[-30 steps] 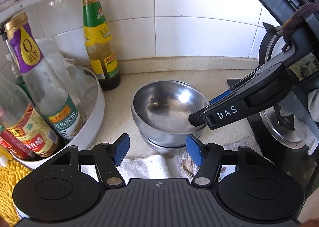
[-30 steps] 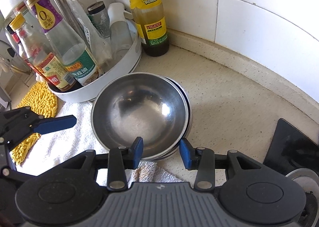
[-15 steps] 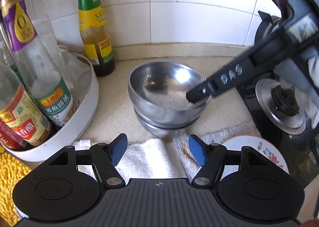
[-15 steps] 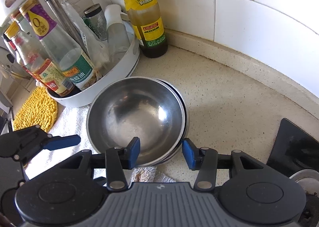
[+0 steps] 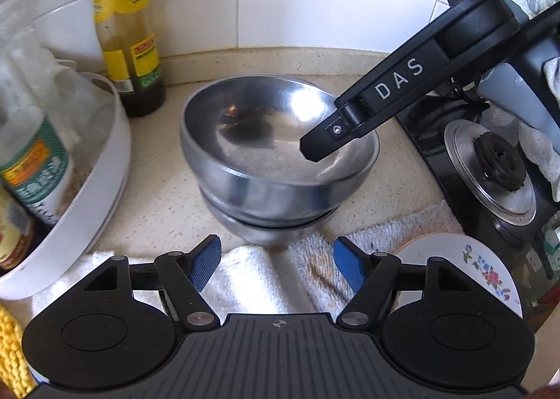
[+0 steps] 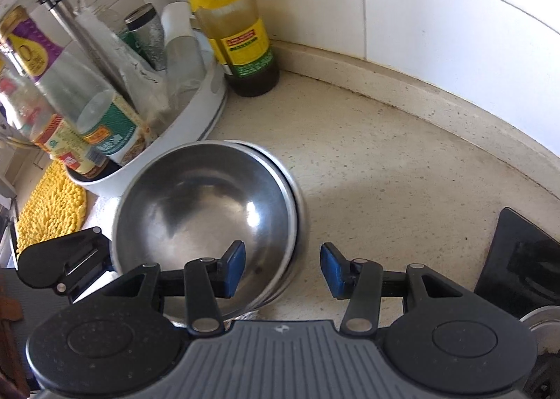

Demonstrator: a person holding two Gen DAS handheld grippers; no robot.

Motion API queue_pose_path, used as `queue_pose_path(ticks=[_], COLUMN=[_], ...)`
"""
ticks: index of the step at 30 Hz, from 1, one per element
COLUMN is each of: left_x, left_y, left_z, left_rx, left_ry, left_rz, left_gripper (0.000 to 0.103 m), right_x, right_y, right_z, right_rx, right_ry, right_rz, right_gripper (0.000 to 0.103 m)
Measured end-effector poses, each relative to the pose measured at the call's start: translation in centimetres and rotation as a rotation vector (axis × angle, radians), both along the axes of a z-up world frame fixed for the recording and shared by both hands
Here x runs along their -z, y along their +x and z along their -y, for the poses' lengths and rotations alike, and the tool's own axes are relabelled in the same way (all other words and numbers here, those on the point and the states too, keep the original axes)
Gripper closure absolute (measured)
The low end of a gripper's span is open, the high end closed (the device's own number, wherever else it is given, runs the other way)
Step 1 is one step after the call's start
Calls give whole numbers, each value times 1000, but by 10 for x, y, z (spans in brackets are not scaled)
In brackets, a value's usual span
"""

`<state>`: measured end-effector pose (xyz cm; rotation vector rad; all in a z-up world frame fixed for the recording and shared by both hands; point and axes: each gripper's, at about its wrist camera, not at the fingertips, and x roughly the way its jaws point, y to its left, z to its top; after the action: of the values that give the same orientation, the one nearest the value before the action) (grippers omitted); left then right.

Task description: Organize plates and bowls

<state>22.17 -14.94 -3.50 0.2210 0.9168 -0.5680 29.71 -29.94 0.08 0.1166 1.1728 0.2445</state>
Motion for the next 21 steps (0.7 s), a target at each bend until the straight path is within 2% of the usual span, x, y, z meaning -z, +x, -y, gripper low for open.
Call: queue_pose_path(ticks=[6,12,15,17,18,21], left_x=[9,15,21,25,26,31], left_y=[9,20,23,28,30,32], left_z=[11,18,19,20,21,25], left_rx=[25,34,39,33,29,23], left_ry=[22,13,15,5,5,7], left_rz=[17,8,1,-19,-30,-32], left_gripper=[20,19,19,19,19,19], right_x=[6,5,4,8,12,11], right_y=[8,8,10,12,13,12], right_z=[11,10,10,4,1,-1], right_rx=[32,27,43,13,1,-12], right_ry=[-2,0,37,20,8,31], right_rz=[-1,3,17,10,-6,-3], right_gripper=[47,47,47,47,41,41])
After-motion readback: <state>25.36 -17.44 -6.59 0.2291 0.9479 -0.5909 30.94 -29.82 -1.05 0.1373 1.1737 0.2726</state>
